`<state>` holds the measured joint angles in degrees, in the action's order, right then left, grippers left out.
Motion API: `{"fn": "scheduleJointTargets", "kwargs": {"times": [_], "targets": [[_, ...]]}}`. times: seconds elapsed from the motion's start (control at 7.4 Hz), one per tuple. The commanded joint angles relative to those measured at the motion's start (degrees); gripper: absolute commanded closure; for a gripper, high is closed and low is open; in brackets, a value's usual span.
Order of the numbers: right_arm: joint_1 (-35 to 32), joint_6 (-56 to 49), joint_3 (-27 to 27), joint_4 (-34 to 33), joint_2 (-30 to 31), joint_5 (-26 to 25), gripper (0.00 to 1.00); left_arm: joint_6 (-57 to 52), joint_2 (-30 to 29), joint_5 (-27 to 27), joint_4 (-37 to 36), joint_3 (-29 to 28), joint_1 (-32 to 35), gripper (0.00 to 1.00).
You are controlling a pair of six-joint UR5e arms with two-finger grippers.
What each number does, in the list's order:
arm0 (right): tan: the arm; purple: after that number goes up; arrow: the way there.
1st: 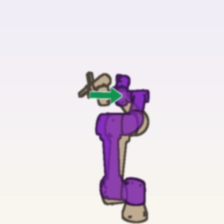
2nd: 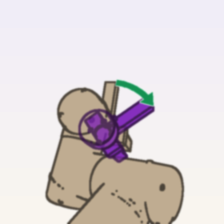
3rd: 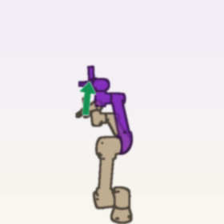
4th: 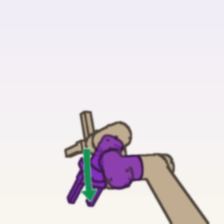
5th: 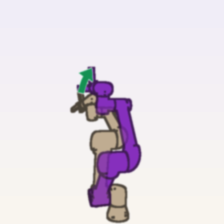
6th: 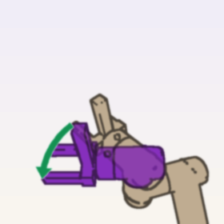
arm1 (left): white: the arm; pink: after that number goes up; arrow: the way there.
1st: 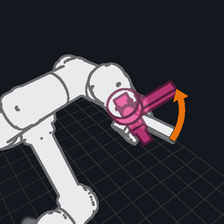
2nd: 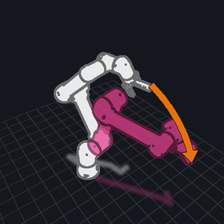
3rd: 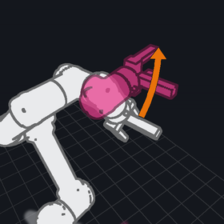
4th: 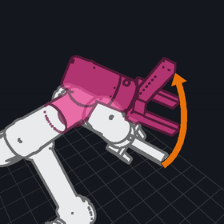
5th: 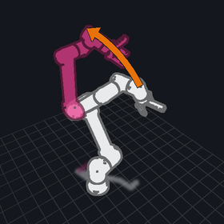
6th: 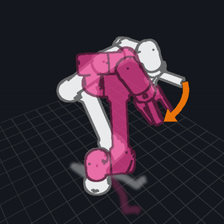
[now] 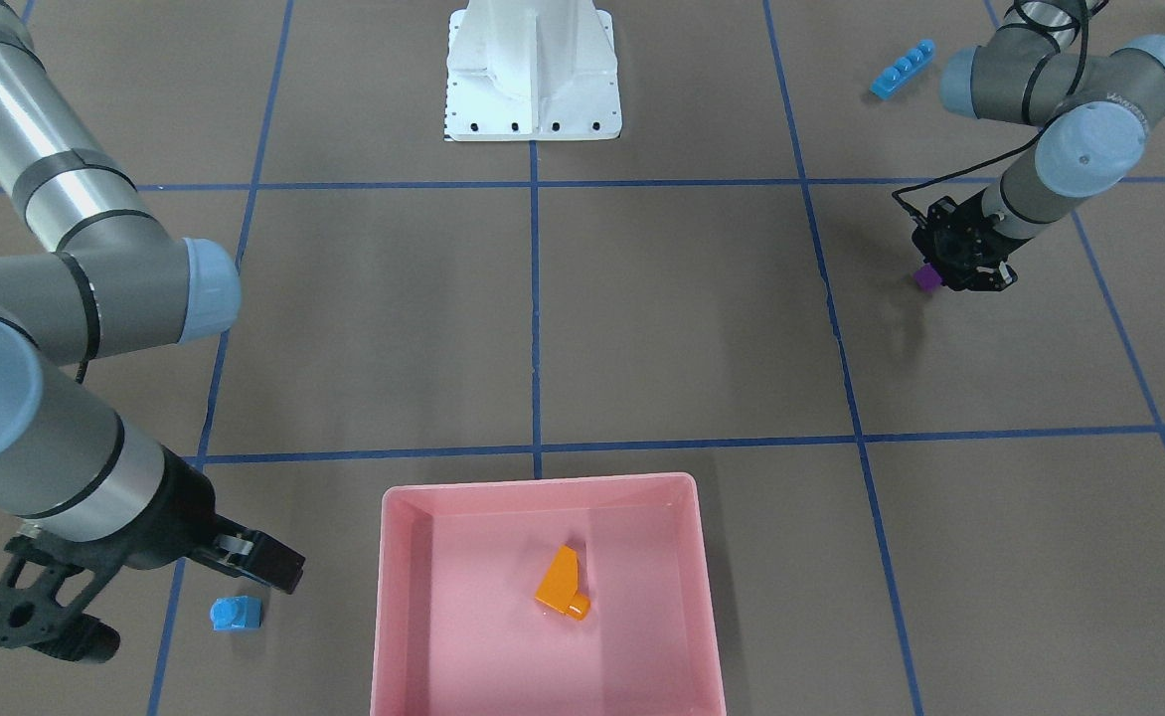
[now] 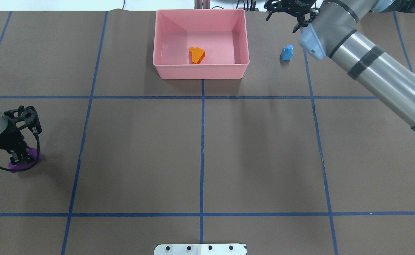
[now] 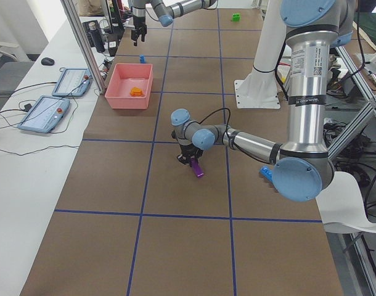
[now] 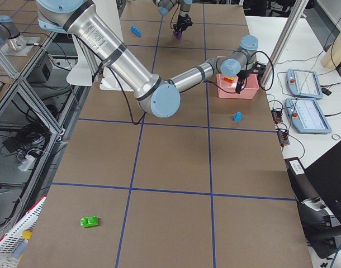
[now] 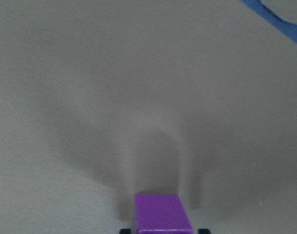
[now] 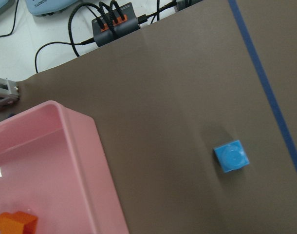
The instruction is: Put all blocks into box
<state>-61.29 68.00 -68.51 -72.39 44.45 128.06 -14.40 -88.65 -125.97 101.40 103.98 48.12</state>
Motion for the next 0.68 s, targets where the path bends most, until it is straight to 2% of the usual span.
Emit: {"fn": "scheduleJointTargets", "kwargs": {"times": [0.0, 0.27, 0.54], "targets": [[-4.0, -6.0, -8.1, 0.1, 10.4, 5.1, 0.0, 8.8, -3.9, -0.1, -0.5, 4.3, 2.3, 1.0], [-6.1, -15.1, -19.2, 0.1, 24.2, 5.8, 0.0, 25.4, -15.3, 0.3, -3.2, 2.6, 2.4, 1.0], [-9.5, -25.6, -25.9, 0.1, 36.3, 6.6, 0.01, 42.4, -33.9, 0.3, -3.2, -9.3, 2.3, 1.0]]}}
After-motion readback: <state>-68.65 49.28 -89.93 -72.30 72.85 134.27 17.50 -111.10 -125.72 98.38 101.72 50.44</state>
